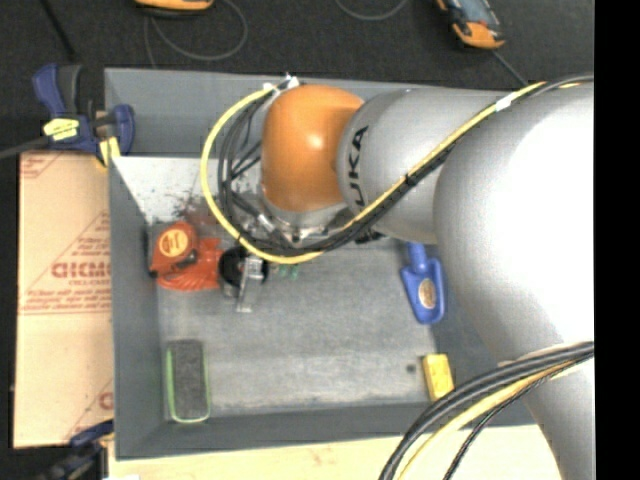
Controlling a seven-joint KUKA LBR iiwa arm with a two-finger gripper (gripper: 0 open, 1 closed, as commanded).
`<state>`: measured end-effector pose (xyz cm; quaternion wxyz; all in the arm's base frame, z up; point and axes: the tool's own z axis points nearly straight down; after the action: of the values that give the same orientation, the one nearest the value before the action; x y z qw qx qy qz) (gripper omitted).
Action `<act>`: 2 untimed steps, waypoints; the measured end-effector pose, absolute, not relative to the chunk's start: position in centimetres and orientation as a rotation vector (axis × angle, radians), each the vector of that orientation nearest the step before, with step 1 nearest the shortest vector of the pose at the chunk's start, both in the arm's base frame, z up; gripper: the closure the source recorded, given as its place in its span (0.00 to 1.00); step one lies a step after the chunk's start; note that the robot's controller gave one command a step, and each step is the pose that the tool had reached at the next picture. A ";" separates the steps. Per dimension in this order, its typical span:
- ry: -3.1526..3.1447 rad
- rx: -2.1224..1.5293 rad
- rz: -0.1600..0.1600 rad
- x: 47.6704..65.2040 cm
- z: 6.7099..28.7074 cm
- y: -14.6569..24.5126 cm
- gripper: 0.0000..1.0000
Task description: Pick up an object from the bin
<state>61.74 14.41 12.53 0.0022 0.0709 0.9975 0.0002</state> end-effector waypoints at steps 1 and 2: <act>3.130 0.223 0.001 61.8 13.2 14.4 1.00; 3.128 0.224 0.002 61.8 13.7 14.4 1.00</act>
Offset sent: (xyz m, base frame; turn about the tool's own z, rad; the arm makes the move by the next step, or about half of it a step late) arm 0.0000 0.0000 0.0174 0.0000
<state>61.83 14.40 13.69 0.0029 0.0715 0.9974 0.0006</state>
